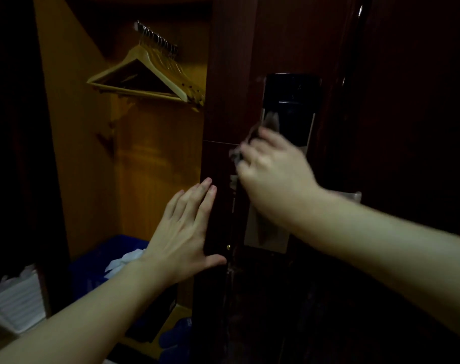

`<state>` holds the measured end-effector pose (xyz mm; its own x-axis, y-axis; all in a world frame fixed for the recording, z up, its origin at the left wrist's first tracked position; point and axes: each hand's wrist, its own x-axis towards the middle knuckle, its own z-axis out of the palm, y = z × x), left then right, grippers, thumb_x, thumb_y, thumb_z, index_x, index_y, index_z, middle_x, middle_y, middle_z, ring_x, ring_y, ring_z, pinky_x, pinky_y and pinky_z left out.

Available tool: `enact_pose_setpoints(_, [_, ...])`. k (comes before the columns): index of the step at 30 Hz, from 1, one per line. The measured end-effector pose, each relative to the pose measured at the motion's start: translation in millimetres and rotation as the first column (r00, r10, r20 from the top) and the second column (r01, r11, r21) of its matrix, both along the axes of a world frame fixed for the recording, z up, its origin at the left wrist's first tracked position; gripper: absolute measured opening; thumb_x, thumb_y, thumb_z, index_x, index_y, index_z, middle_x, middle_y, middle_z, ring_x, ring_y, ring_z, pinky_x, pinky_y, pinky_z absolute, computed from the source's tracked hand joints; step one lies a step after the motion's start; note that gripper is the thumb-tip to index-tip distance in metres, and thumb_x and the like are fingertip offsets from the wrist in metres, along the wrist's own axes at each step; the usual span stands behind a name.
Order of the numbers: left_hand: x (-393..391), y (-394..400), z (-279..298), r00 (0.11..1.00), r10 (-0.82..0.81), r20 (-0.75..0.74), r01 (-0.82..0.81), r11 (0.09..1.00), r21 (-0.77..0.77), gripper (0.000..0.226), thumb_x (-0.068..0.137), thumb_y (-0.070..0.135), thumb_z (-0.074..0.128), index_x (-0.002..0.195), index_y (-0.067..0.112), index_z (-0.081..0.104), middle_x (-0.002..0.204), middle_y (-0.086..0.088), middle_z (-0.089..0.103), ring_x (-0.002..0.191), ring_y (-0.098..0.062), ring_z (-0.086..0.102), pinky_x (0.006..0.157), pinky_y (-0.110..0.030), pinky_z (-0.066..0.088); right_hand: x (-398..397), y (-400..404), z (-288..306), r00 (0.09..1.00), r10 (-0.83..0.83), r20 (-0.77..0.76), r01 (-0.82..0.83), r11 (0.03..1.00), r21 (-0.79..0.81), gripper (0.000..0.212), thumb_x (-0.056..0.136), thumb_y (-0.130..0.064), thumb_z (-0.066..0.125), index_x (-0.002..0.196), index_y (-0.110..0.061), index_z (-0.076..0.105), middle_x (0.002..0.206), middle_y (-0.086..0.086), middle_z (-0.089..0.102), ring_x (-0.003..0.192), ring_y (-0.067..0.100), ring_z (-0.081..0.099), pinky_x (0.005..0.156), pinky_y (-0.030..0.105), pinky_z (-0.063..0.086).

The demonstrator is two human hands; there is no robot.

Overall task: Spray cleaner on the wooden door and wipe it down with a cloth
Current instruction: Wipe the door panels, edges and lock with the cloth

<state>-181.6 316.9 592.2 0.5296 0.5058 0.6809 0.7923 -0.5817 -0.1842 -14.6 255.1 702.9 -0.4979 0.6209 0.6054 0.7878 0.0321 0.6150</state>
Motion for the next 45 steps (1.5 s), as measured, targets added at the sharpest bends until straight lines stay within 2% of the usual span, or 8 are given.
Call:
enact_pose_setpoints(6, [7,-4,-4,1.000,-0.028,-0.004,0.028,1.000,0.013,0.125,0.059,0.075,0.062,0.150,0.003,0.015,0.156,-0.018,0.015,0.143,-0.031,0.018,0.115,-0.048,0.021,31,-14,1,0.959,0.201,-0.199,-0.180,0.976,0.119,0.035,0.090,-0.015,0.040,0.091,-0.006,0.074,0.104,0.015,0.072,0.103,0.034,0.066,0.102,0.047,0.043])
enact_pose_setpoints(9, [6,-6,-5,0.999,-0.035,-0.022,0.035,0.999,0.024,0.121,0.062,0.075,0.057,0.150,0.002,0.016,0.156,-0.018,0.016,0.143,-0.031,0.020,0.114,-0.049,0.023,42,-41,2,0.916,0.001,-0.402,-0.020,0.999,-0.042,0.019,0.086,-0.013,0.048,0.084,-0.012,0.067,0.083,0.003,0.064,0.077,0.031,0.062,0.061,0.038,0.051])
enact_pose_setpoints(11, [6,-5,-4,1.000,-0.017,-0.019,0.018,0.999,0.029,0.122,0.062,0.075,0.061,0.150,0.003,0.016,0.156,-0.017,0.016,0.143,-0.031,0.019,0.115,-0.047,0.020,48,-45,8,0.919,-0.056,-0.391,0.034,0.997,-0.063,0.019,0.087,-0.015,0.048,0.085,-0.016,0.067,0.081,0.000,0.061,0.075,0.029,0.060,0.057,0.033,0.045])
enact_pose_setpoints(15, [10,-5,1,1.000,0.017,-0.016,-0.017,0.999,0.034,0.123,0.062,0.074,0.063,0.150,0.002,0.015,0.156,-0.019,0.015,0.143,-0.031,0.019,0.116,-0.046,0.019,30,-31,-2,0.922,0.207,-0.328,-0.215,0.977,0.012,0.032,0.090,-0.022,0.042,0.093,-0.008,0.070,0.098,0.011,0.068,0.090,0.032,0.064,0.069,0.042,0.056])
enact_pose_setpoints(21, [19,-4,0,0.998,0.052,-0.024,-0.052,0.998,0.033,0.128,0.059,0.070,0.072,0.149,0.000,0.015,0.156,-0.019,0.014,0.142,-0.032,0.017,0.117,-0.043,0.015,49,0,-81,0.942,0.295,0.158,-0.290,0.955,-0.059,0.041,0.096,-0.018,0.037,0.121,-0.001,0.065,0.133,0.020,0.058,0.119,0.034,0.059,0.101,0.046,0.045])
enact_pose_setpoints(35, [19,7,-52,0.991,0.023,-0.130,-0.019,0.999,0.035,0.132,0.056,0.072,0.073,0.149,0.001,0.013,0.156,-0.019,0.011,0.144,-0.033,0.014,0.116,-0.047,0.017,38,25,-136,0.987,0.155,-0.036,-0.148,0.977,0.152,0.054,0.095,-0.024,0.043,0.144,0.000,0.040,0.155,0.020,0.031,0.141,0.033,0.034,0.118,0.044,0.011])
enact_pose_setpoints(41, [17,14,-105,0.990,0.018,-0.140,-0.017,1.000,0.007,0.135,0.051,0.076,0.070,0.151,0.005,0.013,0.158,-0.016,0.011,0.145,-0.029,0.013,0.117,-0.043,0.012,89,17,-246,0.975,0.183,0.127,-0.175,0.982,-0.074,0.047,0.097,-0.019,0.031,0.136,-0.007,0.054,0.142,0.011,0.053,0.119,0.027,0.058,0.105,0.042,0.037])
enact_pose_setpoints(45, [27,16,-118,0.998,-0.016,-0.059,0.020,0.998,0.059,0.127,0.059,0.079,0.057,0.150,0.002,0.014,0.157,-0.017,0.011,0.145,-0.030,0.013,0.117,-0.044,0.016,83,23,-231,0.978,0.185,0.100,-0.191,0.980,0.059,0.047,0.095,-0.022,0.035,0.135,-0.008,0.054,0.147,0.013,0.047,0.120,0.029,0.057,0.106,0.042,0.036])
